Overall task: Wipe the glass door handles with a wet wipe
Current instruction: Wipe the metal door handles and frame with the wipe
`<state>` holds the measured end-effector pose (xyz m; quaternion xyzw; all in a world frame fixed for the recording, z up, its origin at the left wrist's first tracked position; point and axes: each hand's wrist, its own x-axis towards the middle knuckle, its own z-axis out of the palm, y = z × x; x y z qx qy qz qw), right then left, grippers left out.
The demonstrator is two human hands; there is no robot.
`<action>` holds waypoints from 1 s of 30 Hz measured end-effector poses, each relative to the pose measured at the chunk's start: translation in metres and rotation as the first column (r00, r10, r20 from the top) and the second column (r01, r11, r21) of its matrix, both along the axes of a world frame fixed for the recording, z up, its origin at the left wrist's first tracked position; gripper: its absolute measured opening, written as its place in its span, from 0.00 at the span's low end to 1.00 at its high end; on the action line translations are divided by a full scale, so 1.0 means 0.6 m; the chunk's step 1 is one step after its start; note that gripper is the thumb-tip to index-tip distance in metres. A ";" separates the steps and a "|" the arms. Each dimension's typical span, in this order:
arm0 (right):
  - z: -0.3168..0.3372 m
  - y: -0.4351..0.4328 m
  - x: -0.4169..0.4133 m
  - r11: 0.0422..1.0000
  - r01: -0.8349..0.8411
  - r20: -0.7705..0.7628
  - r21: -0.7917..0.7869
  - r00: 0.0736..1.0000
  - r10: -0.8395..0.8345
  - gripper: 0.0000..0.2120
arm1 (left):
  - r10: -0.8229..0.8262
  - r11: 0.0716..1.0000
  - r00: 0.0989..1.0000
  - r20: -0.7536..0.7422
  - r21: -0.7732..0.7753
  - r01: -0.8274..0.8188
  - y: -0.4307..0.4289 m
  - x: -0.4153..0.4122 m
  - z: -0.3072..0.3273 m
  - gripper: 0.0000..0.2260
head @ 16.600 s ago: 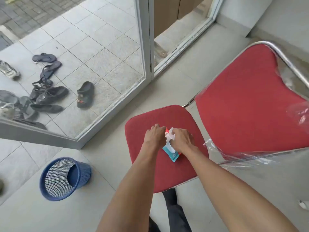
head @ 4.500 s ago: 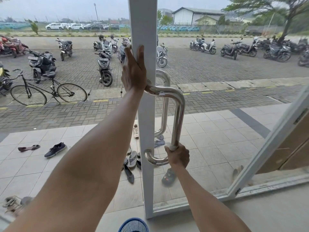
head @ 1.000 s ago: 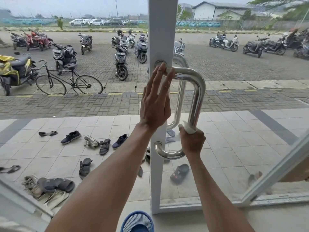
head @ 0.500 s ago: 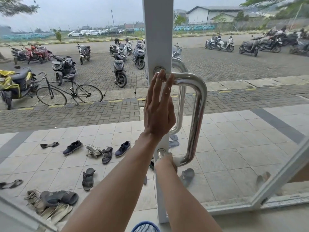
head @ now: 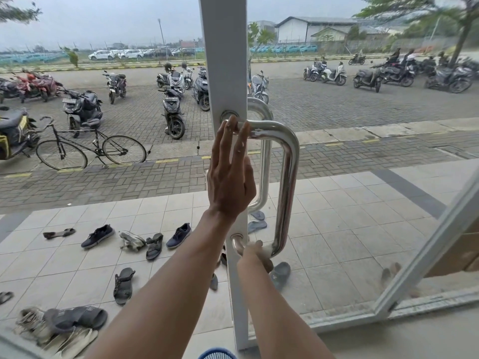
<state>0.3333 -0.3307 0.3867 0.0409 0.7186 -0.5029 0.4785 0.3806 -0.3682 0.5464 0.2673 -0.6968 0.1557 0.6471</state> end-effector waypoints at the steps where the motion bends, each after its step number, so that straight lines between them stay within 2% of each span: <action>1: 0.001 0.006 -0.014 1.000 0.020 -0.055 -0.021 0.998 -0.021 0.22 | 0.001 1.000 1.000 0.009 0.015 -0.001 -0.002 0.003 -0.002 0.24; 4: 0.004 0.011 -0.048 0.990 0.056 -0.249 -0.133 0.964 -0.088 0.22 | -0.004 0.999 1.000 0.019 0.044 0.004 0.010 -0.007 0.004 0.24; 5: 0.004 0.017 -0.055 0.980 0.008 -0.315 -0.200 0.946 -0.072 0.20 | -0.007 0.998 0.999 0.036 0.055 0.005 0.011 -0.007 0.006 0.25; 8: 0.001 0.021 -0.082 0.922 -0.228 -0.599 -0.313 0.801 -0.005 0.08 | 0.003 0.997 0.999 0.049 0.077 -0.007 0.017 -0.007 0.006 0.24; 10: 0.015 0.022 -0.103 0.875 -0.362 -0.739 -0.322 0.673 0.006 0.15 | -0.010 0.997 0.998 0.055 0.077 0.005 0.018 -0.005 0.009 0.24; 11: 0.027 0.024 -0.109 0.859 -0.406 -0.773 -0.312 0.634 0.019 0.15 | -0.012 0.997 0.998 0.058 0.077 0.008 0.018 -0.003 0.009 0.24; 14: 0.067 0.019 -0.120 0.819 -0.474 -0.831 -0.323 0.557 -0.006 0.07 | -0.017 0.996 0.998 0.058 0.091 0.011 0.020 0.000 0.010 0.23; 16: 0.110 0.013 -0.122 0.803 -0.475 -0.840 -0.360 0.539 -0.058 0.10 | -0.016 0.996 0.998 0.067 0.088 0.010 0.023 0.004 0.012 0.23; 19: 0.189 0.004 -0.122 0.773 -0.469 -0.825 -0.427 0.553 -0.119 0.12 | -0.008 0.996 0.996 0.091 0.094 -0.001 0.028 0.012 0.017 0.23; 22: 0.272 -0.006 -0.127 0.718 -0.473 -0.784 -0.511 0.598 -0.164 0.10 | -0.018 0.994 0.991 0.131 0.109 0.003 0.037 0.023 0.023 0.24; 24: 0.320 -0.008 -0.128 0.678 -0.507 -0.797 -0.532 0.571 -0.199 0.06 | -0.025 0.992 0.988 0.153 0.123 0.006 0.042 0.029 0.025 0.24; 26: 0.356 -0.008 -0.128 0.665 -0.584 -0.873 -0.466 0.424 -0.240 0.05 | -0.034 0.990 0.986 0.163 0.141 0.010 0.045 0.035 0.029 0.24; 28: 0.381 -0.004 -0.128 0.695 -0.640 -0.944 -0.329 0.221 -0.243 0.07 | -0.040 0.987 0.986 0.165 0.158 0.014 0.046 0.037 0.032 0.25; 30: 0.401 0.001 -0.124 0.737 -0.656 -0.975 -0.162 -0.009 -0.222 0.04 | -0.044 0.987 0.985 0.166 0.158 0.017 0.047 0.039 0.033 0.25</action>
